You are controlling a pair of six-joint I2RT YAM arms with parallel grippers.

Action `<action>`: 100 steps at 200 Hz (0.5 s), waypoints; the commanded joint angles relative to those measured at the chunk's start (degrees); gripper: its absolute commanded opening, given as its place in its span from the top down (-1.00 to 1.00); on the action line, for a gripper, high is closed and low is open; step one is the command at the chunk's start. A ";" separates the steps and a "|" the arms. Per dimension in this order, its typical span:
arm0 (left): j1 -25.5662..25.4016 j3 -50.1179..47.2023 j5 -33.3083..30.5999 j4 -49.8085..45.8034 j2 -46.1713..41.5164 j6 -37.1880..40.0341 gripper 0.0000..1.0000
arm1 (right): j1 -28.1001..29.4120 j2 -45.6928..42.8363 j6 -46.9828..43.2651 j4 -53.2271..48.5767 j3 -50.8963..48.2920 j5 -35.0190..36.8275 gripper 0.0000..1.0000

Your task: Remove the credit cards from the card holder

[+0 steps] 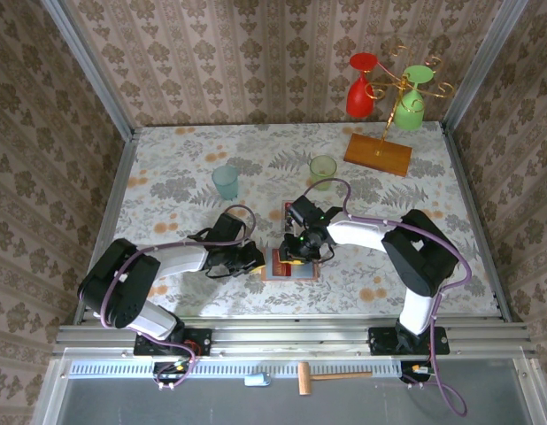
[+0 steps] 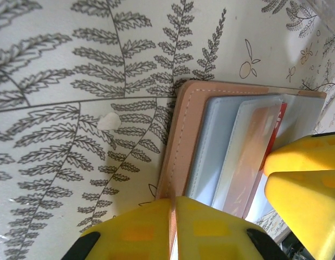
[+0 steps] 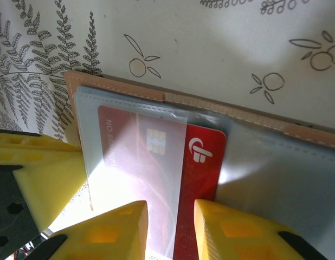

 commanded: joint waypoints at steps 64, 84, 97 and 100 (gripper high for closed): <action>-1.01 5.48 0.11 -4.88 -2.71 0.86 0.85 | -1.84 -5.17 0.84 0.41 -1.38 -0.86 0.42; -1.87 6.87 0.13 -5.53 -1.51 1.26 0.93 | -2.17 -5.54 0.94 0.61 -2.17 -0.96 0.43; -2.39 7.32 -0.03 -5.74 -0.63 1.45 1.00 | -2.43 -5.81 1.00 0.81 -2.62 -0.99 0.43; -2.50 7.46 -0.15 -5.85 -0.43 1.54 1.00 | -2.43 -5.84 1.07 0.83 -2.77 -0.98 0.43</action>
